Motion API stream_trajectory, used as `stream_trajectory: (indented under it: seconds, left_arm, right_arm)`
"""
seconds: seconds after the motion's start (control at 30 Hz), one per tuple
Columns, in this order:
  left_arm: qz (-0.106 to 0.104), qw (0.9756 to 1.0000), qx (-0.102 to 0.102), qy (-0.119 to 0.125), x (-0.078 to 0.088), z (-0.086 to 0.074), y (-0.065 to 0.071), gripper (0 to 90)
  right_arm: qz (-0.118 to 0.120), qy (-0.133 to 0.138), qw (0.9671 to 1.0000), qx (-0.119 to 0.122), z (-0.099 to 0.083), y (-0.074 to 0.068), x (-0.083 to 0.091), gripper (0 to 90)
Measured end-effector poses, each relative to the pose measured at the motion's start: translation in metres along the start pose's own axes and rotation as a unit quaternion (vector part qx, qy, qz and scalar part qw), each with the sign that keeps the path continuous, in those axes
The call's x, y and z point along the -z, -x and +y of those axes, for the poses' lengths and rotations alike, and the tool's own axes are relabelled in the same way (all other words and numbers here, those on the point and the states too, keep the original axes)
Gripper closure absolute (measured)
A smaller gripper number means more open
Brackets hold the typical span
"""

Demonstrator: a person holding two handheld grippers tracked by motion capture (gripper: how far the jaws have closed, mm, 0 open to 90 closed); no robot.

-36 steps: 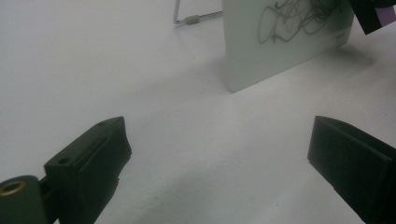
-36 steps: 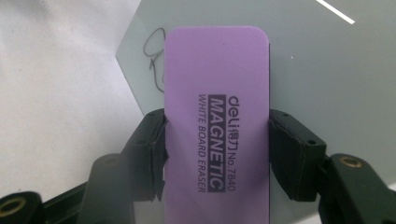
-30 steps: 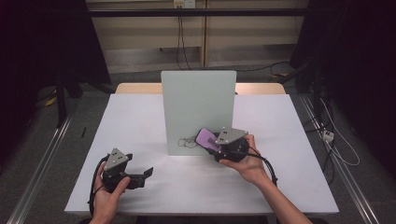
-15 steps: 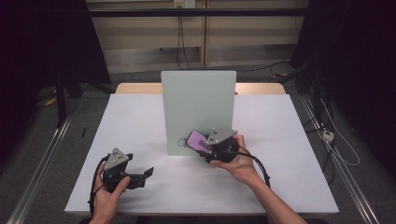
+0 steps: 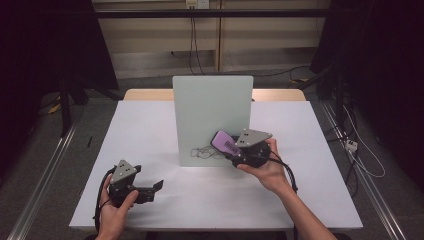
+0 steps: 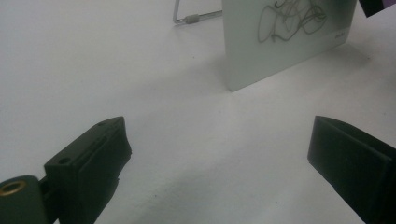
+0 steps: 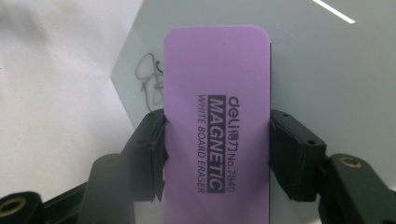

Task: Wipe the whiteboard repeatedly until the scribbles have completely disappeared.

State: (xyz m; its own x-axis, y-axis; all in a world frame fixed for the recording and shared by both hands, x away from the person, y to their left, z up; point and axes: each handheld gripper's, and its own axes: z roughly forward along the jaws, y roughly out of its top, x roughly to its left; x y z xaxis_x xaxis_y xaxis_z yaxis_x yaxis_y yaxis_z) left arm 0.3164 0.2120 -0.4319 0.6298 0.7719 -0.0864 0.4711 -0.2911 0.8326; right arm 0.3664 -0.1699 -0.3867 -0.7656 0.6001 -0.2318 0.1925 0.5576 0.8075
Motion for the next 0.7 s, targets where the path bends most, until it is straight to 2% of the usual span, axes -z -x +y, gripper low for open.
stream_trajectory:
  seconds: [0.2, 0.7]
  left_arm:
    - [0.001, 1.0000, 0.004, 0.002, 0.000, 0.000, 0.000, 5.3]
    - [-0.001, 1.0000, 0.001, -0.002, -0.002, 0.000, 0.001, 5.3]
  right_arm:
    - [-0.001, -0.001, 1.0000, 0.002, -0.011, 0.002, 0.005, 41.7]
    - [0.009, -0.008, 0.9999, 0.003, -0.015, -0.009, -0.008, 41.7]
